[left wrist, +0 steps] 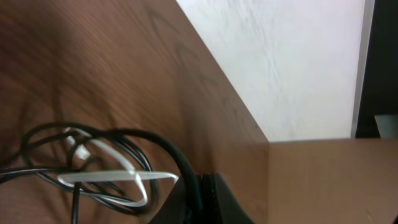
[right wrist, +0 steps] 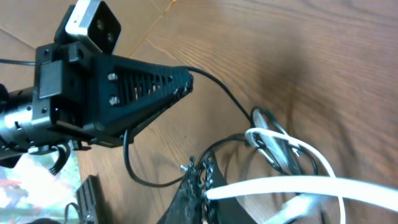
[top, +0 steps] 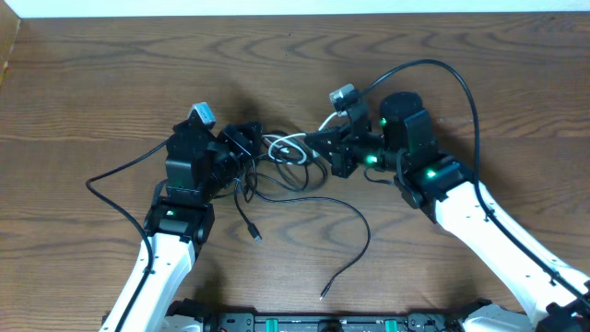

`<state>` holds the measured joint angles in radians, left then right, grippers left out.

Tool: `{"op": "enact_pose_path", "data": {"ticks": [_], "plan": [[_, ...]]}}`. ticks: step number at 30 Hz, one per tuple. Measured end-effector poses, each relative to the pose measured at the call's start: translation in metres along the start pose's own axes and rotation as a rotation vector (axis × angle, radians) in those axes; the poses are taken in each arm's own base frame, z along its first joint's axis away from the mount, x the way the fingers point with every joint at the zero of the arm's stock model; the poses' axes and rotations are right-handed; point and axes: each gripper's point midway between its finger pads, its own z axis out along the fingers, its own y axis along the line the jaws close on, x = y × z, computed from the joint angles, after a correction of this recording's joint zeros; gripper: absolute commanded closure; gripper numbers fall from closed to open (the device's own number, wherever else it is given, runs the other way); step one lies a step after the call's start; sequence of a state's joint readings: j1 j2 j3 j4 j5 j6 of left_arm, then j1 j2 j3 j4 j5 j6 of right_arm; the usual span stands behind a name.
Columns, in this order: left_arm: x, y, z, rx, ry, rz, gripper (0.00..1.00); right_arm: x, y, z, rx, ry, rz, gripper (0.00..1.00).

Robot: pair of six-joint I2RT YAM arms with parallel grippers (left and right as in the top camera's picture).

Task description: Untangle cables

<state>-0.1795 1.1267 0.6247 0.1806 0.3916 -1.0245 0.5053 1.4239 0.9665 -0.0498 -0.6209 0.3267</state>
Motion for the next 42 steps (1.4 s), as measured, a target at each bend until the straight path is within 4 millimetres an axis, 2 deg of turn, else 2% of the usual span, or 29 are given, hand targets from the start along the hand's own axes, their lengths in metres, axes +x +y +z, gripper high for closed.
{"op": "enact_pose_path", "data": {"ticks": [3,8,13,19,25,27,28,31,32,34,35,39,42], "plan": [[0.006,-0.003,0.000,0.019,0.036,0.001,0.92,0.013,-0.013,-0.002,0.064,0.046,0.051,0.99],[0.018,-0.009,-0.001,0.055,0.101,0.060,0.92,0.019,-0.028,-0.004,0.142,0.057,0.062,0.99],[0.035,0.003,-0.003,0.035,0.185,0.203,0.92,0.038,-0.074,-0.022,0.370,0.109,0.131,0.99],[0.043,0.010,-0.005,0.018,0.224,0.265,0.92,0.063,-0.143,-0.075,0.699,0.160,0.268,0.99],[0.044,0.009,-0.005,0.027,0.233,0.286,0.92,0.081,-0.191,-0.139,0.922,0.163,0.443,0.99],[0.045,0.009,-0.005,0.029,0.235,0.288,0.93,0.085,-0.201,-0.153,0.956,0.151,0.492,0.98],[0.045,0.009,-0.005,0.030,0.236,0.288,0.92,0.086,-0.205,-0.160,0.968,0.145,0.517,0.93],[0.046,0.009,-0.006,0.033,0.239,0.288,0.92,0.089,-0.212,-0.173,0.965,0.125,0.583,0.65],[0.046,0.009,-0.006,0.033,0.239,0.289,0.92,0.089,-0.212,-0.173,0.956,0.118,0.598,0.57],[0.047,0.007,-0.005,0.039,0.240,0.294,0.92,0.088,-0.210,-0.171,0.933,0.113,0.605,0.47],[0.047,0.005,-0.005,0.045,0.241,0.297,0.92,0.087,-0.209,-0.169,0.922,0.109,0.607,0.39],[0.058,0.000,-0.002,0.048,0.252,0.287,0.92,0.072,-0.207,-0.159,0.852,0.059,0.589,0.31],[0.067,-0.002,0.001,0.021,0.243,0.251,0.92,0.048,-0.195,-0.141,0.698,-0.003,0.545,0.28]]}}
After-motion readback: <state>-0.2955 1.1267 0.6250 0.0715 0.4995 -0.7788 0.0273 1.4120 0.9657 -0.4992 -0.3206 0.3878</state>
